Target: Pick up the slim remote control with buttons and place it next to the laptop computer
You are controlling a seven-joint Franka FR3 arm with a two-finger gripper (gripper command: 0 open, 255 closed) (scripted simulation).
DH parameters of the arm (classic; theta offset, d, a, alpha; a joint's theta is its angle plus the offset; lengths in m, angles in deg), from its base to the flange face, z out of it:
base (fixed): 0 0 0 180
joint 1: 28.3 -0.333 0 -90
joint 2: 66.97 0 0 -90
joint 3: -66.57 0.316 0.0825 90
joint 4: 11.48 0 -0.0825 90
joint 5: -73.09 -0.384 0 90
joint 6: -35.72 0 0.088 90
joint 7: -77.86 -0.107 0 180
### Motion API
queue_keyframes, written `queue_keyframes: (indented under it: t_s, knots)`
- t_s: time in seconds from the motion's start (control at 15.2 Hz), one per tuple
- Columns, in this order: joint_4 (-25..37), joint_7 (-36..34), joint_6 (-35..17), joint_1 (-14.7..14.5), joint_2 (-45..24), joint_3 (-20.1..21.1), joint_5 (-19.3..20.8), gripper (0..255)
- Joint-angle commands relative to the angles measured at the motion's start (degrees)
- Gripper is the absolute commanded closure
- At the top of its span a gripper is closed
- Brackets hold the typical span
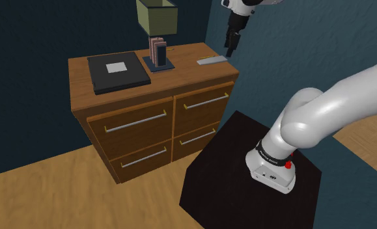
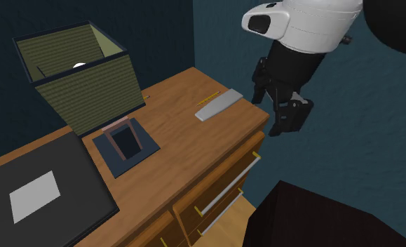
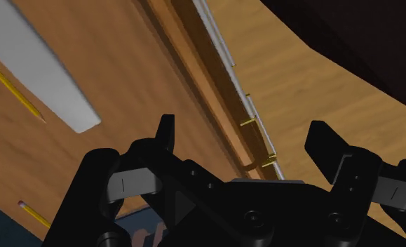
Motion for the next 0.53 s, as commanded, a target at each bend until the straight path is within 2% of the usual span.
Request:
queue_keyframes:
  t_s: [0.0,0.26,0.46]
  knots:
    - [1.7,5.4,-2.2,-0.8,-4.0,-2.9,-0.1,0]
    - [6.0,16.2,-5.9,-2.6,-12.7,-8.3,-2.3,0]
    - [10.2,25.0,-8.2,-3.7,-20.3,-11.8,-5.9,0]
